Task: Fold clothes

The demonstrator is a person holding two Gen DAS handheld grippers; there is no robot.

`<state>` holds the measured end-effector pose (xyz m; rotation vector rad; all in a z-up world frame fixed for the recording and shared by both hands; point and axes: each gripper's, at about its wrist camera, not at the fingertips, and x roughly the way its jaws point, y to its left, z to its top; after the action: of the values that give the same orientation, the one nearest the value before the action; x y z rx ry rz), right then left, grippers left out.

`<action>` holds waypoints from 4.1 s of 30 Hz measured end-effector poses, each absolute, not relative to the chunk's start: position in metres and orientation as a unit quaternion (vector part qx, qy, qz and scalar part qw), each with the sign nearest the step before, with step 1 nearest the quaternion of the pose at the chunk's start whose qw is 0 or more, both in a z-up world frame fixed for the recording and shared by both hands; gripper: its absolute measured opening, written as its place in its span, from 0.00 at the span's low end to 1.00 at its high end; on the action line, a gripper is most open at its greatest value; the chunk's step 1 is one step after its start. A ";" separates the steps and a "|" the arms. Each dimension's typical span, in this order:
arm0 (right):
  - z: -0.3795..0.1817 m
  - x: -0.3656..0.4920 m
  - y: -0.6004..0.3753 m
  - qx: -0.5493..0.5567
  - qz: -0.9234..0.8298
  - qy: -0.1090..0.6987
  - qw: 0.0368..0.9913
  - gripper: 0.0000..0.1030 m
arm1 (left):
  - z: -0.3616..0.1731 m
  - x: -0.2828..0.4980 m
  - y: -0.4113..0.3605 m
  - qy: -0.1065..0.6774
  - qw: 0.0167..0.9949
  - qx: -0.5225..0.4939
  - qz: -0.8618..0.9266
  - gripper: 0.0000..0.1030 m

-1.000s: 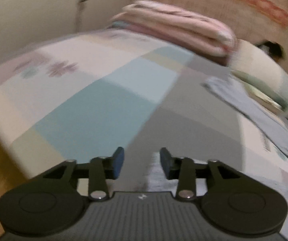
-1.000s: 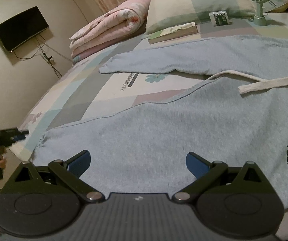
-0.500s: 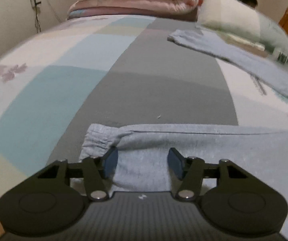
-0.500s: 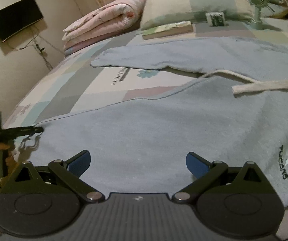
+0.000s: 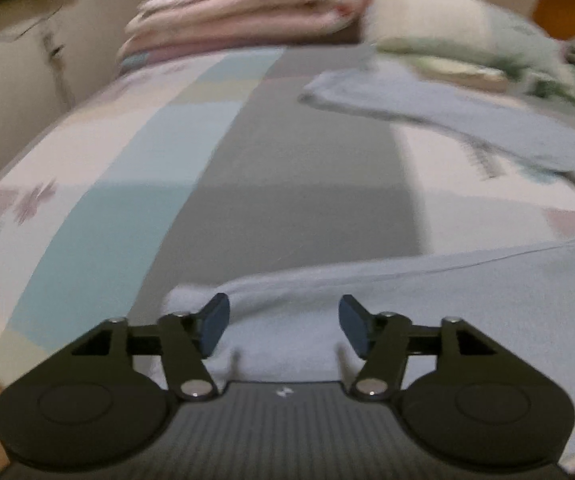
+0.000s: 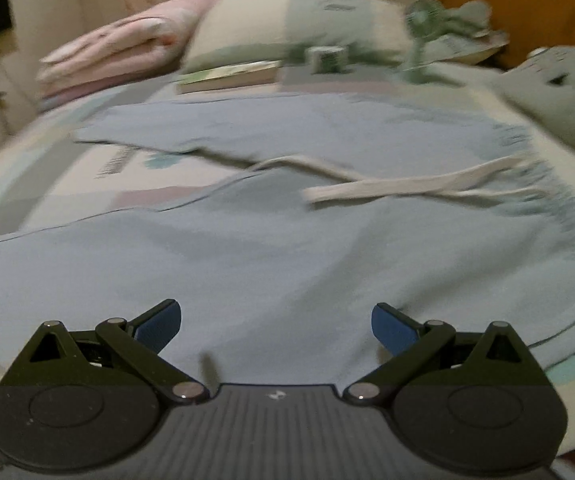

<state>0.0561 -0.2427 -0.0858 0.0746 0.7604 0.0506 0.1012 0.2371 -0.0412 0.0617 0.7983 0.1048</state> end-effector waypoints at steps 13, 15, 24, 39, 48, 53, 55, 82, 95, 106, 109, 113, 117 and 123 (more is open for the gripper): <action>-0.129 0.089 -0.291 0.022 -0.027 0.408 0.912 1.00 | -0.025 0.124 -0.006 0.362 0.904 0.081 -0.211 0.77; -0.130 0.096 -0.291 0.015 -0.019 0.410 0.912 1.00 | -0.034 0.130 -0.038 0.372 0.896 0.076 -0.230 0.77; -0.125 0.066 -0.314 0.028 0.000 0.412 0.911 1.00 | -0.101 0.143 -0.079 0.405 0.899 0.112 -0.121 0.90; -0.055 0.158 -0.345 0.160 0.154 0.347 0.911 1.00 | -0.096 0.120 -0.053 0.401 0.903 0.094 -0.122 0.90; -0.090 0.267 -0.317 0.217 0.208 0.462 0.834 1.00 | -0.107 0.125 -0.035 0.409 0.901 0.050 -0.133 0.93; -0.097 0.256 -0.310 0.223 0.207 0.479 0.823 1.00 | -0.109 0.125 -0.033 0.403 0.903 0.049 -0.138 0.95; -0.096 0.251 -0.309 0.233 0.222 0.482 0.815 1.00 | -0.109 0.125 -0.033 0.401 0.904 0.049 -0.139 0.95; -0.102 0.281 -0.315 0.311 0.282 0.498 0.759 1.00 | -0.112 0.124 -0.030 0.392 0.907 0.050 -0.144 0.98; -0.113 0.267 -0.304 0.328 0.324 0.535 0.708 1.00 | -0.112 0.125 -0.029 0.391 0.907 0.049 -0.145 0.99; -0.069 0.239 -0.349 0.233 0.224 0.491 0.809 1.00 | -0.112 0.124 -0.030 0.390 0.908 0.051 -0.144 0.99; -0.078 0.260 -0.373 0.260 0.202 0.487 0.809 1.00 | -0.113 0.124 -0.031 0.391 0.908 0.052 -0.144 0.99; -0.104 0.281 -0.377 0.264 0.181 0.516 0.795 1.00 | -0.112 0.124 -0.030 0.392 0.907 0.052 -0.145 0.99; -0.110 0.273 -0.365 0.241 0.209 0.545 0.775 1.00 | -0.112 0.125 -0.030 0.391 0.907 0.052 -0.145 0.99; -0.102 0.267 -0.339 0.173 0.231 0.561 0.776 1.00 | -0.113 0.125 -0.030 0.391 0.907 0.051 -0.145 0.99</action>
<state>0.2674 -0.3388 -0.1022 0.3753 1.2153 0.4994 0.1246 -0.0295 -0.1129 0.1047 0.8069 -0.2995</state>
